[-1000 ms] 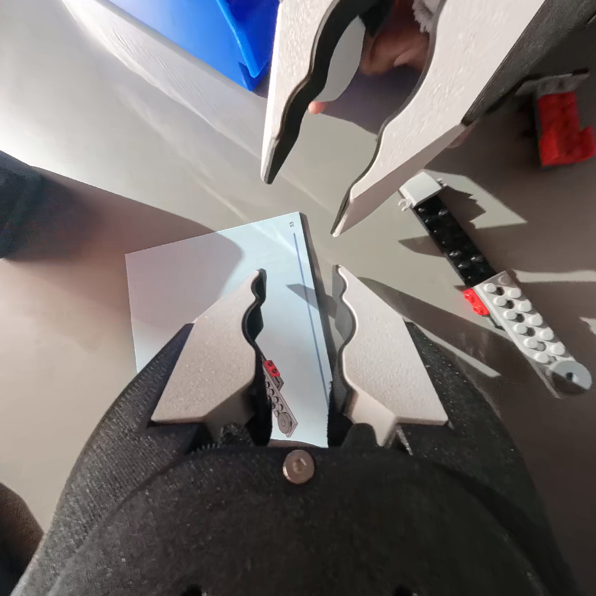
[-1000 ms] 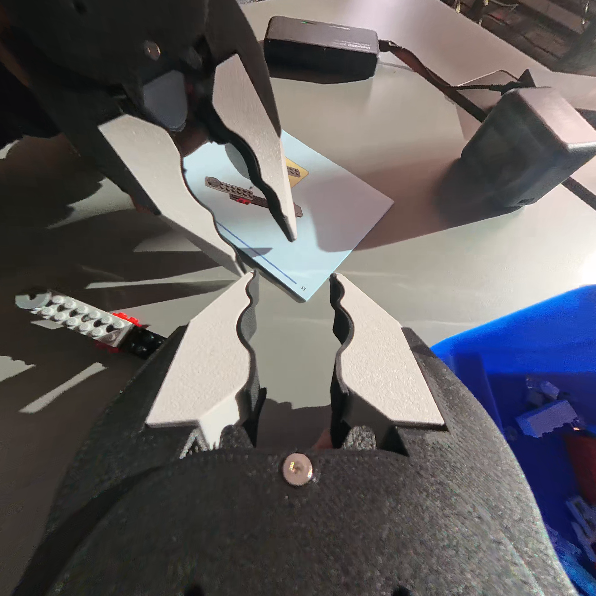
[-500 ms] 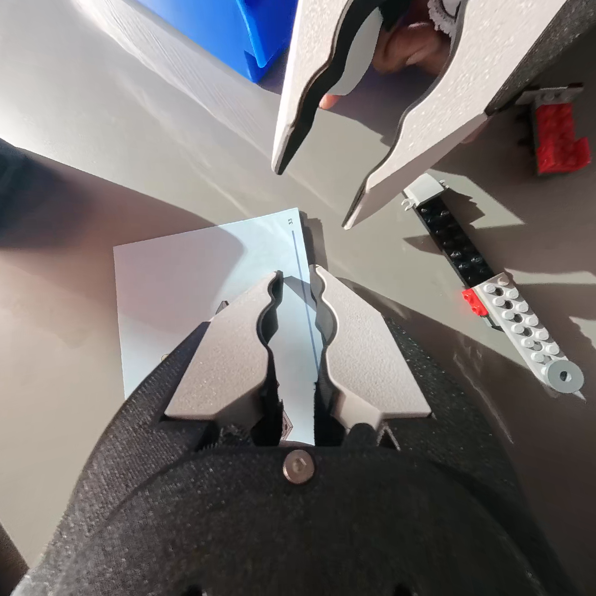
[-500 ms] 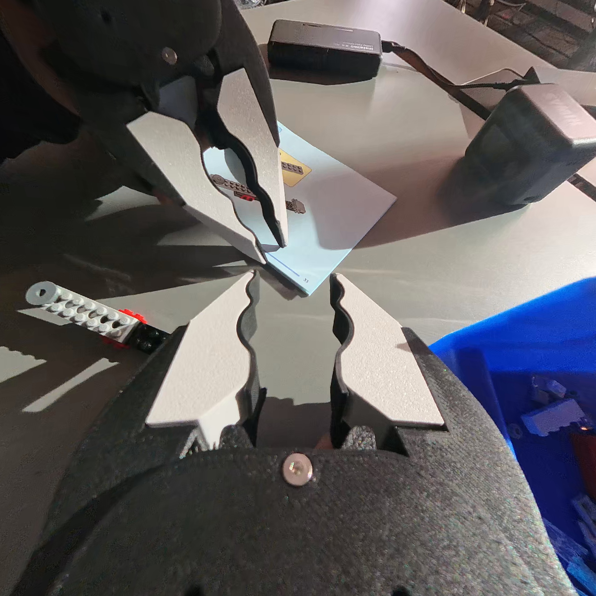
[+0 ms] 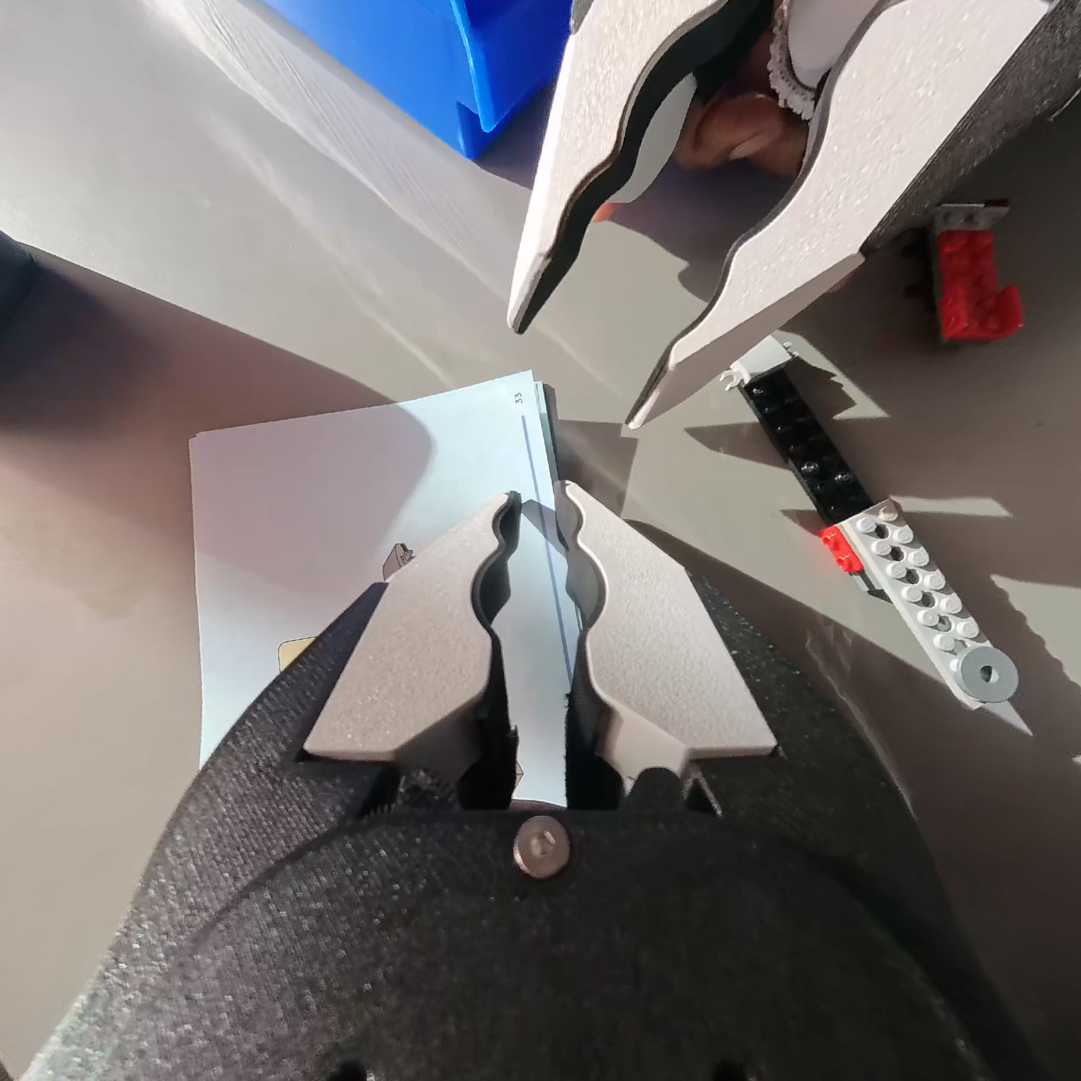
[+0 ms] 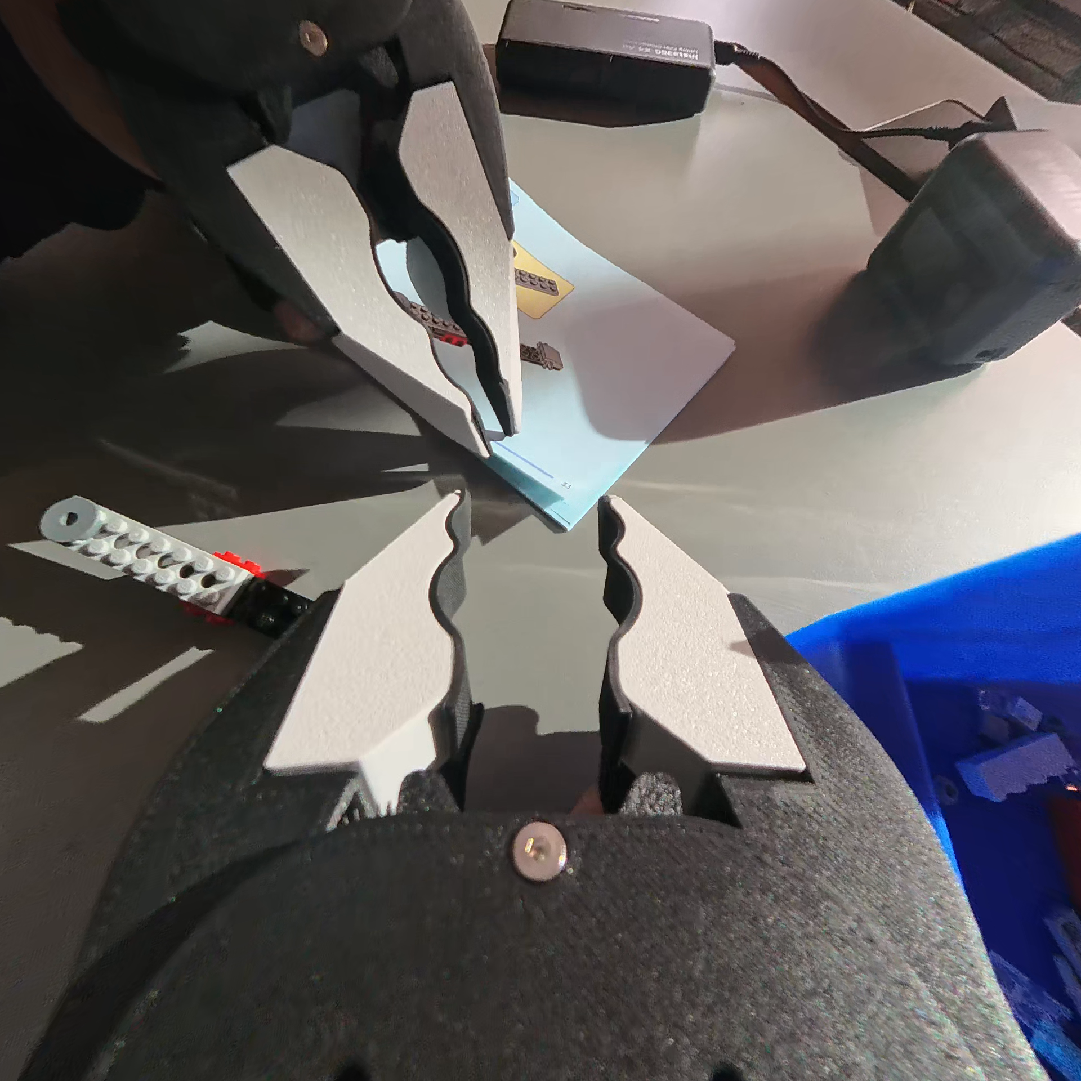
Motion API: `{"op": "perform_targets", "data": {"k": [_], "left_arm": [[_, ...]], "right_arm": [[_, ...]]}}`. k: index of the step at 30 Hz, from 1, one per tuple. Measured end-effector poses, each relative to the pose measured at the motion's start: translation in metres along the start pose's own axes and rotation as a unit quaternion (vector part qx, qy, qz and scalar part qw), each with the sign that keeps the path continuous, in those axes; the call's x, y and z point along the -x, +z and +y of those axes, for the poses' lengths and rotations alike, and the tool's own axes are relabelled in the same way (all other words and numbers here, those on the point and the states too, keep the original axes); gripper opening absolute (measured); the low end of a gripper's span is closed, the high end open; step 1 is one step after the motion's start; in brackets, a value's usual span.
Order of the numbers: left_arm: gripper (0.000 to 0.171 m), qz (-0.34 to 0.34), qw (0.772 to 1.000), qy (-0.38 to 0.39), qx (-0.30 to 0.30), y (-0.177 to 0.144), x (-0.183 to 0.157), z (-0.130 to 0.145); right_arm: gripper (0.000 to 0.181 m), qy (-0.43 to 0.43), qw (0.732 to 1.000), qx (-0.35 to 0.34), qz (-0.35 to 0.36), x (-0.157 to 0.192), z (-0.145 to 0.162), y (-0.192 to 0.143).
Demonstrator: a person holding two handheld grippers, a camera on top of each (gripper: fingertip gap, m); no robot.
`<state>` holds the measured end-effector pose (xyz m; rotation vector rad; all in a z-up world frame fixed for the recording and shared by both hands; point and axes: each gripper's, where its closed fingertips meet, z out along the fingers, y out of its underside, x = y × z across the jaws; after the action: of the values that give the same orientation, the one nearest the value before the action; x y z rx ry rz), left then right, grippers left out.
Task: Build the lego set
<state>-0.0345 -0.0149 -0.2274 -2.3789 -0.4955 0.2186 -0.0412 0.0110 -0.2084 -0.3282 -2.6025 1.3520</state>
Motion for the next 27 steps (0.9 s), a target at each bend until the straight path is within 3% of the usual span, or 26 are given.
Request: {"op": "perform_targets", "data": {"k": [27], "left_arm": [[0.011,0.000,1.000,-0.007,-0.003,-0.002,0.002,-0.001]], "right_arm": [[0.046,-0.039,0.997,0.058,-0.016,0.008,0.009,0.017]]}}
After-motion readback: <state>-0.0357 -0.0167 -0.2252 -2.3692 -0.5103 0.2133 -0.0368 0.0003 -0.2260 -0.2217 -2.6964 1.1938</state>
